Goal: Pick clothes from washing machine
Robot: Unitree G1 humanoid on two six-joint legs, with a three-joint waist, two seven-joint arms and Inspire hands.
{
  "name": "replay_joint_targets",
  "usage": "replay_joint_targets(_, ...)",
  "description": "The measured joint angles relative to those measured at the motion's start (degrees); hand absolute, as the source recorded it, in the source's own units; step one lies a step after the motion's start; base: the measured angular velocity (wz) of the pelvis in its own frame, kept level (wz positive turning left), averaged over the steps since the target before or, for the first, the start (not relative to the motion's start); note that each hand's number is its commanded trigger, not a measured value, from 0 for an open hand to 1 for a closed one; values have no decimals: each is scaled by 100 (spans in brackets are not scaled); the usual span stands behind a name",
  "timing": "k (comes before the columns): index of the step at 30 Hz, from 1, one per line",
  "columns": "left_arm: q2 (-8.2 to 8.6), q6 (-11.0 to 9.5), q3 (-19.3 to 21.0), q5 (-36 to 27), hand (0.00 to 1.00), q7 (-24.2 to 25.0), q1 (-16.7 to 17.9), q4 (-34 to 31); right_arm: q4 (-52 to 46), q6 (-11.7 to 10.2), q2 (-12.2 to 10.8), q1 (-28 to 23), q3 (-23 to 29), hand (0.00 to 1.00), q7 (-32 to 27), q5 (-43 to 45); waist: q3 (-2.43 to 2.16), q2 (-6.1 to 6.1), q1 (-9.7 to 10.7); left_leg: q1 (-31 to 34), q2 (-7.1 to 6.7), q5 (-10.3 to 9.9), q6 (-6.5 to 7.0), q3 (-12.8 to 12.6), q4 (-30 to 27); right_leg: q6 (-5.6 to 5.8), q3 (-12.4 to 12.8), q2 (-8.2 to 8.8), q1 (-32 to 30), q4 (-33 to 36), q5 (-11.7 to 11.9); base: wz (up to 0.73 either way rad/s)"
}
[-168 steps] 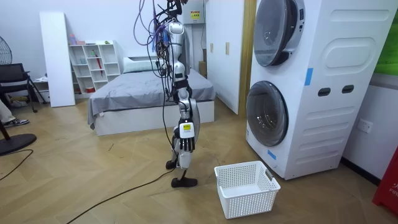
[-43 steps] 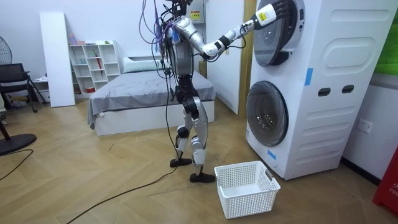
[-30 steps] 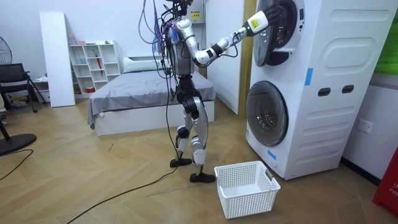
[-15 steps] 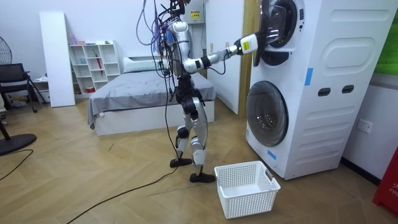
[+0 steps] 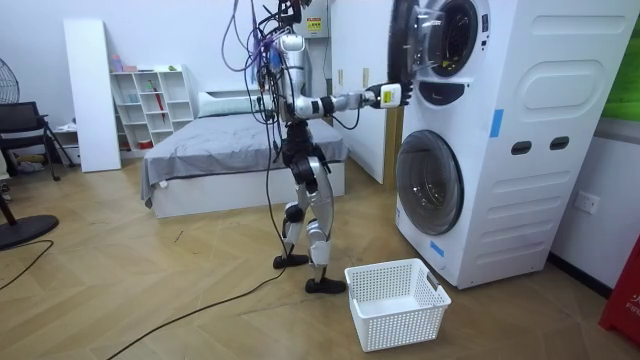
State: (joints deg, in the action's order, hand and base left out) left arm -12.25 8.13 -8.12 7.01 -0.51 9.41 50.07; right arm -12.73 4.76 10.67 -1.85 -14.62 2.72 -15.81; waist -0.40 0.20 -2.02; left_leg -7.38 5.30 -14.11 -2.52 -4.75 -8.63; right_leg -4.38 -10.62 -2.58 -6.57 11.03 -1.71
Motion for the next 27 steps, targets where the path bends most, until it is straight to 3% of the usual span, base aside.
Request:
replay_joint_targets(7, -59, -15, -3, 12, 0, 1, -61, -4, -5, 157, -2, 113, -793, 0, 623, 170, 6, -105, -326, 80, -4, 10, -16, 176, -5, 1, -52, -8, 10, -36, -10, 13)
replay_joint_targets(13, -142, -25, -4, 52, 0, 11, 21, 26, -34, 166, 16, 478, -1118, 0, 1150, 292, 21, -94, -519, 88, -9, -5, 10, 263, 15, -2, -111, 7, 40, -46, -23, 10)
replay_joint_targets(18, -130, -80, -2, 45, 0, 8, -8, 66, -181, 166, -16, 619, -1368, 0, 1700, 462, 27, -93, -641, 117, -18, -3, 16, 302, 53, 45, -206, 54, 60, -43, -77, 14)
replay_joint_targets(20, -98, -98, -5, 41, 0, 11, -65, 67, -184, 167, -110, 889, -1572, 0, 1866, 487, 36, -97, -753, 129, -18, 2, 23, 293, 56, 53, -214, 62, 59, -42, -95, 9)
replay_joint_targets(27, 30, -230, -6, 54, 0, -138, -317, 348, -186, 227, -228, 1431, -1798, 0, 1989, 536, 44, -108, -1064, 187, -32, 19, 45, 292, 19, 102, -226, 103, 61, -44, -157, 10)
